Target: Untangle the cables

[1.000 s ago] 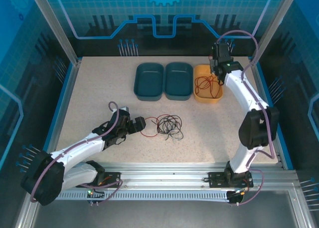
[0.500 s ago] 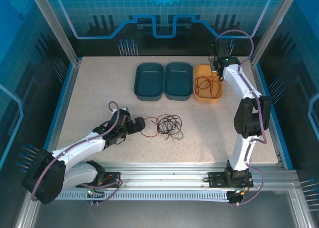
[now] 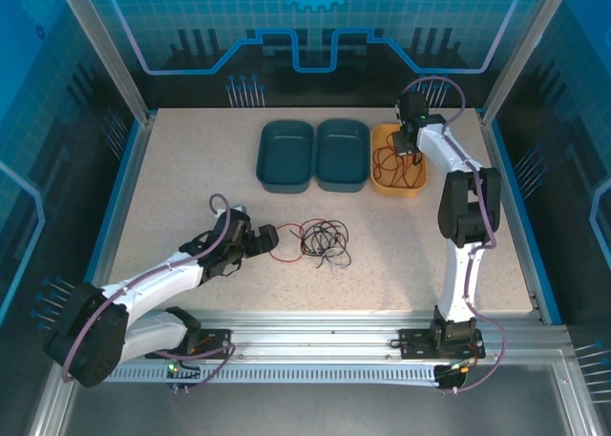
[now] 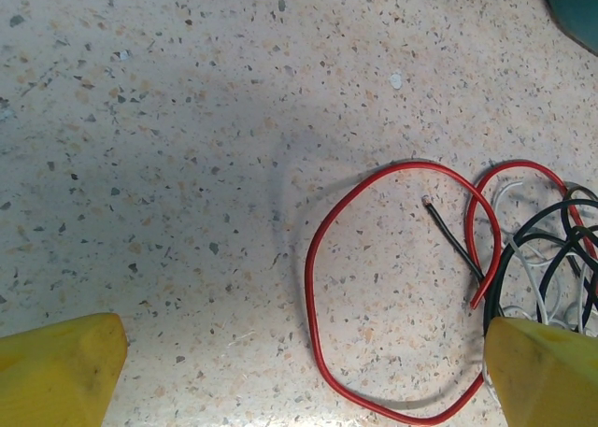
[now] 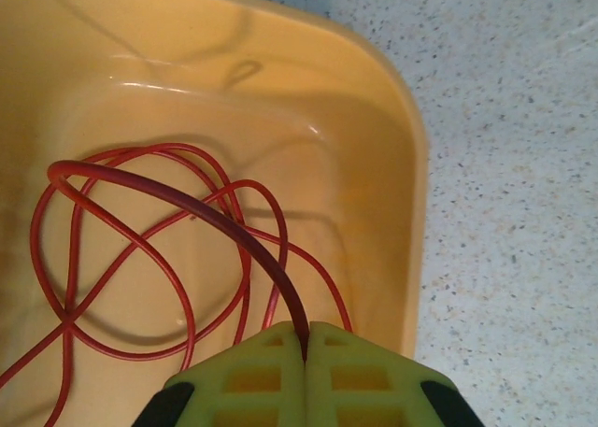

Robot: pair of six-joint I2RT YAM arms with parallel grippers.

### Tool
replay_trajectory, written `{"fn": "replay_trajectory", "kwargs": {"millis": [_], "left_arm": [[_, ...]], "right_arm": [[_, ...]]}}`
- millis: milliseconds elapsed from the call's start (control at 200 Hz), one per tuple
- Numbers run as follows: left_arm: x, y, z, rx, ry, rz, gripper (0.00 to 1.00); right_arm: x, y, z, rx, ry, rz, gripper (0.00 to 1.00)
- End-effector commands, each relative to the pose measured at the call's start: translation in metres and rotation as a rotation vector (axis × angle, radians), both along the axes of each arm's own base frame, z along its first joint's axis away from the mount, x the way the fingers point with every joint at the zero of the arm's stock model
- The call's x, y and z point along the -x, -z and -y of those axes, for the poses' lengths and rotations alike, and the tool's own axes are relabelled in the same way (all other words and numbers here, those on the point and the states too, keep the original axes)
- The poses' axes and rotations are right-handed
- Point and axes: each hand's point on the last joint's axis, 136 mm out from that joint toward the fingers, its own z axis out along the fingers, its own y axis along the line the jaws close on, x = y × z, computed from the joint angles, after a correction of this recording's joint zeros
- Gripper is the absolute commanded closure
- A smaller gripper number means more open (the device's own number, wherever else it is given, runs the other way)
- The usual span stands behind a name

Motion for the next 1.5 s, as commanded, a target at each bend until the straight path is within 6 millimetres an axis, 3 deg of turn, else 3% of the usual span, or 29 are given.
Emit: {"fn": "replay_trajectory", "kwargs": {"millis": [0,115,250,460,675,740,806,841,866,881,1136,1356,1496], "left_arm": [[-0.004,-0.011,-0.004,0.000,-0.018,0.028,0.01],[-0.002,-0.012,-0.005,0.002,-0.023,0.030,0.01],[0.000,-0.012,-0.007,0.003,-0.027,0.031,0.01],[0.001,-0.016,-0.007,0.007,-0.027,0.038,0.01],[0.002,-0.021,-0.006,0.023,-0.026,0.049,0.01],[0.002,-0.022,-0.005,0.028,-0.022,0.050,0.01],[0.002,-0.024,-0.005,0.028,-0.016,0.051,0.01],[0.003,-0.024,-0.005,0.028,-0.012,0.050,0.01],[0.003,-0.025,-0.005,0.028,-0.011,0.049,0.01],[0.003,-0.025,-0.004,0.028,-0.010,0.048,0.01],[0.003,-0.025,-0.005,0.003,0.011,0.036,0.01],[-0.001,-0.021,-0.003,-0.010,0.017,0.021,0.01],[-0.004,-0.020,-0.001,-0.012,0.023,0.019,0.01]], "right_arm": [[-0.001,0.003,0.006,-0.023,0.004,-0.034,1.00],[-0.001,0.010,0.005,-0.025,0.008,-0.056,0.96],[0.001,0.008,0.004,-0.035,0.014,-0.063,0.84],[0.006,-0.026,0.001,-0.069,0.016,-0.001,0.69],[0.027,-0.066,-0.004,-0.124,0.047,0.074,0.62],[0.038,-0.075,-0.010,-0.143,0.043,0.104,0.54],[0.050,-0.086,-0.017,-0.155,0.034,0.144,0.38],[0.056,-0.091,-0.022,-0.159,0.029,0.161,0.26],[0.062,-0.094,-0.025,-0.160,0.026,0.168,0.06],[0.065,-0.096,-0.027,-0.160,0.025,0.174,0.00],[0.125,-0.111,-0.057,-0.159,0.050,0.207,0.00],[0.176,-0.103,-0.091,-0.172,0.059,0.197,0.00],[0.210,-0.081,-0.107,-0.243,0.107,0.142,0.00]]}}
